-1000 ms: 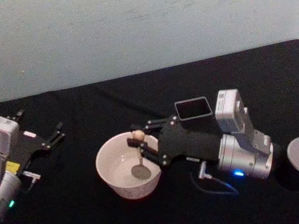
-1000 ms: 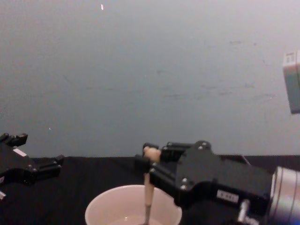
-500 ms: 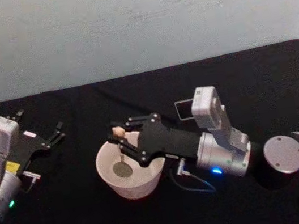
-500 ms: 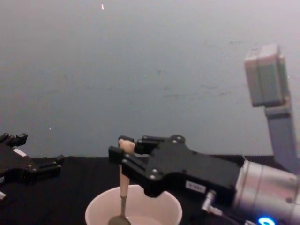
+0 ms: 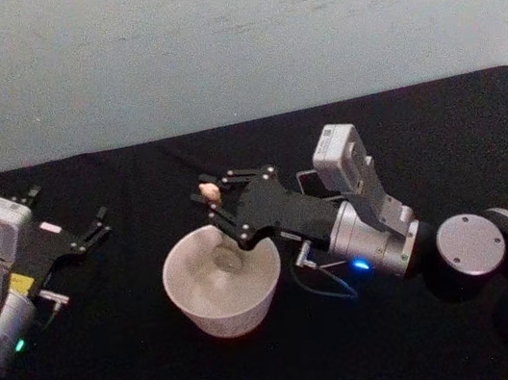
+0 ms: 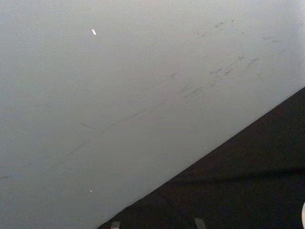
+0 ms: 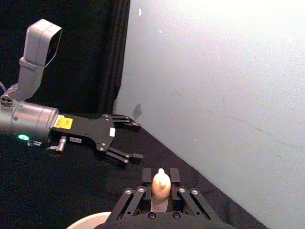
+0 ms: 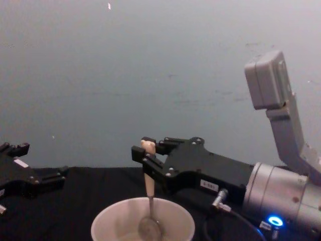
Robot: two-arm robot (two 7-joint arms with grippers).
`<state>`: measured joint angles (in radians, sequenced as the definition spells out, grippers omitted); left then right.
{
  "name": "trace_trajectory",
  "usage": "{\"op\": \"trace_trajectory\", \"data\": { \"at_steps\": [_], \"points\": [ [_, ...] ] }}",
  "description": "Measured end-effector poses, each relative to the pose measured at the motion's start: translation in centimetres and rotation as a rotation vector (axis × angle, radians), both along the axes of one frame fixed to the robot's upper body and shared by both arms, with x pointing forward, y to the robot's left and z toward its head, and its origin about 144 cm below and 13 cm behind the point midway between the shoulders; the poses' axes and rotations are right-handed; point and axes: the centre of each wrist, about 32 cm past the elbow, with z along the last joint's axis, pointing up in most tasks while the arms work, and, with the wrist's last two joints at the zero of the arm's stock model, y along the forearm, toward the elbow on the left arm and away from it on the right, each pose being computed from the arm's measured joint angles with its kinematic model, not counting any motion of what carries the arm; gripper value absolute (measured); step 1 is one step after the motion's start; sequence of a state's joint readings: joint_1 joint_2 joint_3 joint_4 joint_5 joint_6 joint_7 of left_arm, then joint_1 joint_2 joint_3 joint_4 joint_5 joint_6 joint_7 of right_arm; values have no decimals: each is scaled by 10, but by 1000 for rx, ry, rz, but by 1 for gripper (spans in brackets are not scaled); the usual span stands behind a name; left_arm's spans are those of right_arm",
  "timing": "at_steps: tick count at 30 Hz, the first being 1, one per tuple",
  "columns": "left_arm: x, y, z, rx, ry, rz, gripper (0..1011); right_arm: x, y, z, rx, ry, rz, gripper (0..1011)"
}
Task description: Pick up the stirring spoon with one hand, stir inside the cup, then place it back in its original position.
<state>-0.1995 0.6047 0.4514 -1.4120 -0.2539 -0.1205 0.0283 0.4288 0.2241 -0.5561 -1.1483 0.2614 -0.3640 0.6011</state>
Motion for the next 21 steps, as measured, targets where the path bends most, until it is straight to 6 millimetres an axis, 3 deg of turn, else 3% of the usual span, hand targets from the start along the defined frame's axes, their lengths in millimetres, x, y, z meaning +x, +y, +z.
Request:
{"op": "trace_trajectory", "data": {
  "at_steps": [21],
  "points": [
    [0,0,0,0,0,0,1001,-3,-5,2,17,12,-3,215]
  ]
}}
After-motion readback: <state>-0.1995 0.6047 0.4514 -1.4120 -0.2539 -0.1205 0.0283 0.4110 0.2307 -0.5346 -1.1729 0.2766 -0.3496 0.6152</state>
